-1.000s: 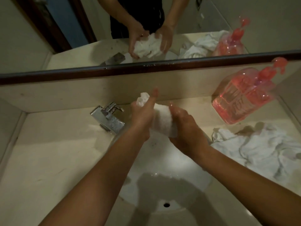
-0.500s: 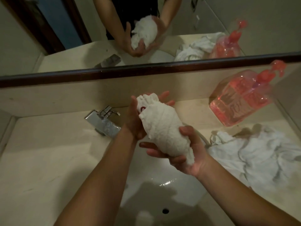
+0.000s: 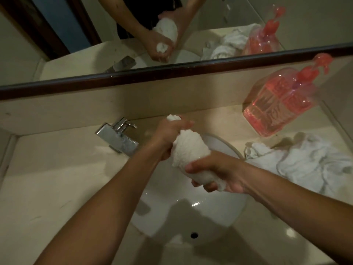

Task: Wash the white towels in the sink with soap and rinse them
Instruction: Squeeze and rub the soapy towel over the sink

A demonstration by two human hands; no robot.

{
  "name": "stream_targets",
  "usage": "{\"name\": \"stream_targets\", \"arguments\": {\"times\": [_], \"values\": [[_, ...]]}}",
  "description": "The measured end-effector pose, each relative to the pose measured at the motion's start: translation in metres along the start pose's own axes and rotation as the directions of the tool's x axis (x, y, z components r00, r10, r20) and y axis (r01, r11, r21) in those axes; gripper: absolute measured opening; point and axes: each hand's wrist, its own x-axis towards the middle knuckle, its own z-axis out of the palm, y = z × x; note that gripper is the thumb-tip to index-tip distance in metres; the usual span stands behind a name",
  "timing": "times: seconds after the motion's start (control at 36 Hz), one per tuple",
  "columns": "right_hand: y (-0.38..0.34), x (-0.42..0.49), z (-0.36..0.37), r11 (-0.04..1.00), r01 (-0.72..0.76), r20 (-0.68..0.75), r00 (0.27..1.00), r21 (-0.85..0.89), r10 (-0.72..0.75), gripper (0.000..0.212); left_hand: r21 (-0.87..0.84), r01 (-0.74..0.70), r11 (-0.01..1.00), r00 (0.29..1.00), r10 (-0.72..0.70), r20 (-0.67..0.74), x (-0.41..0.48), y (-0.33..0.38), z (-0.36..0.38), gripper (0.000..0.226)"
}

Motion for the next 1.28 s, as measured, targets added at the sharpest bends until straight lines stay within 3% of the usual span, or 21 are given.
{"name": "stream_targets", "arguments": {"times": [0.08,0.22,0.33,0.53,0.61,0.69,0.75,0.81,0.86,0.94,1.03,1.08,1.17,1.22,1.28], "values": [[0.01,0.011,0.0,0.994,-0.049,-0.125,0.991,-0.094,0.037,0.06,0.125,-0.026,0.992,0.996,0.036,-0.078,0.004,-0.016,0.003,0.015],[0.028,0.023,0.003,0.99,-0.021,-0.311,0.95,-0.14,-0.024,0.031,0.274,-0.029,0.961,0.973,0.09,-0.214,0.011,-0.033,0.011,0.022],[0.039,0.031,0.001,0.979,-0.002,-0.409,0.909,-0.206,-0.084,0.033,0.401,-0.078,0.913,0.939,0.202,-0.278,0.007,-0.039,0.018,0.009],[0.035,0.029,-0.003,0.956,0.033,-0.386,0.91,-0.29,-0.149,0.031,0.397,-0.156,0.904,0.906,0.292,-0.308,0.004,-0.037,0.018,0.022],[0.025,0.022,-0.007,0.906,0.084,-0.344,0.907,-0.415,-0.242,0.045,0.312,-0.252,0.916,0.88,0.351,-0.32,0.001,-0.03,0.014,0.024],[0.015,0.017,-0.014,0.74,0.165,-0.338,0.811,-0.652,-0.478,0.089,0.183,-0.272,0.945,0.871,0.322,-0.371,-0.006,-0.02,0.016,0.035],[0.014,0.018,-0.019,0.5,0.154,-0.246,0.726,-0.852,-0.642,0.124,0.03,-0.223,0.974,0.87,0.212,-0.445,-0.011,-0.012,0.021,0.051],[0.017,0.021,-0.02,0.231,0.087,-0.113,0.673,-0.969,-0.731,0.138,-0.119,-0.158,0.98,0.867,0.08,-0.492,-0.015,-0.003,0.029,0.063],[0.023,0.028,-0.02,0.051,-0.016,-0.049,0.626,-0.999,-0.778,0.143,-0.185,-0.115,0.976,0.874,0.011,-0.486,-0.018,0.005,0.033,0.068],[0.028,0.037,-0.02,-0.004,-0.024,-0.009,0.485,-1.0,-0.875,0.145,-0.172,-0.091,0.981,0.881,-0.002,-0.473,-0.021,0.011,0.036,0.076],[0.032,0.046,-0.023,-0.026,0.081,0.054,0.367,-0.996,-0.929,0.124,-0.157,-0.105,0.982,0.879,0.017,-0.477,-0.025,0.012,0.034,0.08],[0.033,0.049,-0.024,0.024,0.221,0.063,0.378,-0.975,-0.923,0.105,-0.162,-0.09,0.983,0.893,0.008,-0.45,-0.029,0.013,0.029,0.089],[0.026,0.04,-0.022,0.354,0.412,-0.103,0.519,-0.84,-0.849,0.082,-0.071,-0.122,0.99,0.955,0.097,-0.28,-0.035,0.015,0.014,0.118],[0.018,0.029,-0.017,0.642,0.494,-0.224,0.663,-0.586,-0.714,0.077,-0.013,-0.245,0.969,0.946,0.236,-0.223,-0.036,0.009,0.001,0.1],[0.014,0.018,-0.013,0.795,0.577,-0.165,0.78,-0.186,-0.604,0.06,-0.035,-0.341,0.939,0.913,0.322,-0.252,-0.036,-0.001,-0.013,0.084]]}}
